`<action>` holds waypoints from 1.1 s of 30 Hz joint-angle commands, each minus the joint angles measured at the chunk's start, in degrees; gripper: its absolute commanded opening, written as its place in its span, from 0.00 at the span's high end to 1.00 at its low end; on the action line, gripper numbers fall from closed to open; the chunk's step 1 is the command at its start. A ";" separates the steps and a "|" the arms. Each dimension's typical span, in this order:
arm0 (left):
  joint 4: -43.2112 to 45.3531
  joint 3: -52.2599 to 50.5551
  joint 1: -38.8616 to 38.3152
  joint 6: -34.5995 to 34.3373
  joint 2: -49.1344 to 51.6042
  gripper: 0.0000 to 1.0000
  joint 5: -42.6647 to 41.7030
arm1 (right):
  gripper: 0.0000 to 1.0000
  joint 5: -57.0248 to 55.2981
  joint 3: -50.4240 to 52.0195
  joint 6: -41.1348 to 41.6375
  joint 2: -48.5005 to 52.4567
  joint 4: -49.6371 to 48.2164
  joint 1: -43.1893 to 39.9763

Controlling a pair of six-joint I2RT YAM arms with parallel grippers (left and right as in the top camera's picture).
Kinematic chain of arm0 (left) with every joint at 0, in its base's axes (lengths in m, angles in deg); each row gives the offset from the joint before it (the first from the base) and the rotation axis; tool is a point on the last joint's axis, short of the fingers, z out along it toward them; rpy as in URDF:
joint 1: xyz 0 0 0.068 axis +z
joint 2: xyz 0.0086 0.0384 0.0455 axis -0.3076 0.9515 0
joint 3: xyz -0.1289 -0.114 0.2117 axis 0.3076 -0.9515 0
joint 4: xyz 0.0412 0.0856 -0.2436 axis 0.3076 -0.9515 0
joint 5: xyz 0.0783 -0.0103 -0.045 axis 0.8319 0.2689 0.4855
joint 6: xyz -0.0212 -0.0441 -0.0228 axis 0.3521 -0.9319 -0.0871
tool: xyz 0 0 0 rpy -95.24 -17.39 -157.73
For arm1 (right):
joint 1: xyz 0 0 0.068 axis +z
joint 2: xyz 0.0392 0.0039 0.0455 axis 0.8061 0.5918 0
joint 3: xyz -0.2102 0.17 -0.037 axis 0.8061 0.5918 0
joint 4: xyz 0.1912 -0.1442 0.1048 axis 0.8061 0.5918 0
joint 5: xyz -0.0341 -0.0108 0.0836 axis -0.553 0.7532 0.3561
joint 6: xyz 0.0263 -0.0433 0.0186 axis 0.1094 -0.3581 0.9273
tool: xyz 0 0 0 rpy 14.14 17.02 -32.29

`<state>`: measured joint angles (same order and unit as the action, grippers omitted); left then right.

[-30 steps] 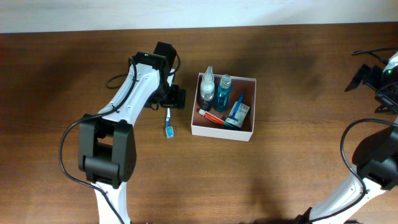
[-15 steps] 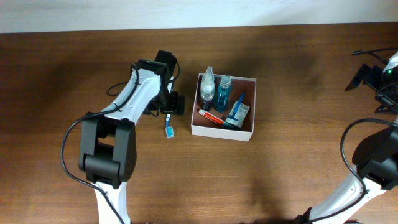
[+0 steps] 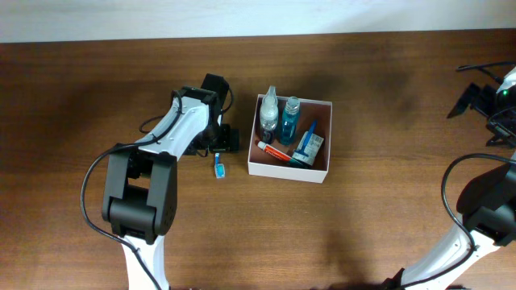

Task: Pack container
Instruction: 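Lower the left gripper and grasp the toothbrush handle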

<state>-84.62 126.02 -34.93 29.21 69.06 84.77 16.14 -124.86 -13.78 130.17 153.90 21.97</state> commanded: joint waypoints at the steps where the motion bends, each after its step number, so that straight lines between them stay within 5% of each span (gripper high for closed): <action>1: 0.94 -0.79 0.17 -0.98 0.52 0.01 0.35 | 0.01 -0.52 0.20 -0.57 -0.09 -0.24 -0.15; 33: 8.44 -3.15 0.28 -0.96 0.55 0.07 0.81 | 0.01 -0.52 0.20 -0.57 -0.09 -0.24 -0.15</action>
<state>-76.30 123.27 -34.93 28.75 69.06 84.97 16.12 -124.86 -13.78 130.17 153.90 21.97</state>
